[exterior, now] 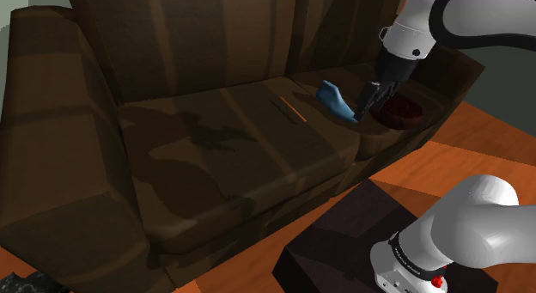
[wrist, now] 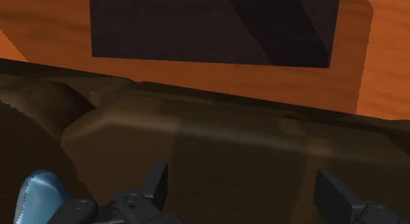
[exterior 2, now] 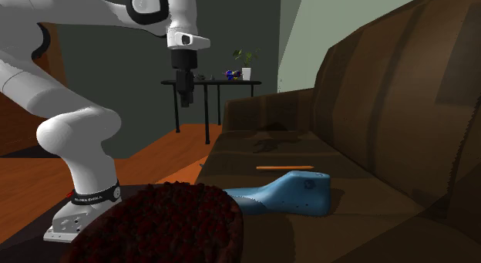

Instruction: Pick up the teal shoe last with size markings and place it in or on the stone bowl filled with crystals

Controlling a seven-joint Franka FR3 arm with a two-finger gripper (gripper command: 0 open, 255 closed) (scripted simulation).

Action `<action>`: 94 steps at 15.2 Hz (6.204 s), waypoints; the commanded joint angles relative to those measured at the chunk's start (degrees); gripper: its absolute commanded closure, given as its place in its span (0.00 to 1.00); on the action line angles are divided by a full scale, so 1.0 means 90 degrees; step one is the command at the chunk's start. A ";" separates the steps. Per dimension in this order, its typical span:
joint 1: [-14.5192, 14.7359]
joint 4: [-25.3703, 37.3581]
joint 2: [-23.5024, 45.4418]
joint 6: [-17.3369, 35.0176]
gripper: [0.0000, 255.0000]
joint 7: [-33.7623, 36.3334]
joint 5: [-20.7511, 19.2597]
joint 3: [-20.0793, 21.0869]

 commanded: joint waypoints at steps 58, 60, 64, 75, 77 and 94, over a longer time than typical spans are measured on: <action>-0.0783 0.3091 0.6064 0.3646 1.00 -0.3045 0.1155 -0.2217; -0.0778 0.3185 0.5997 0.3494 1.00 -0.2998 0.1105 -0.2226; -0.0771 0.3390 0.5879 0.3186 1.00 -0.2911 0.1017 -0.2240; -0.0766 0.4080 0.5666 0.2311 1.00 -0.2720 0.0848 -0.2263; -0.0767 0.4226 0.5645 0.2147 1.00 -0.2692 0.0829 -0.2266; -0.1019 0.4855 0.5203 0.1052 1.00 -0.2998 0.0678 -0.2506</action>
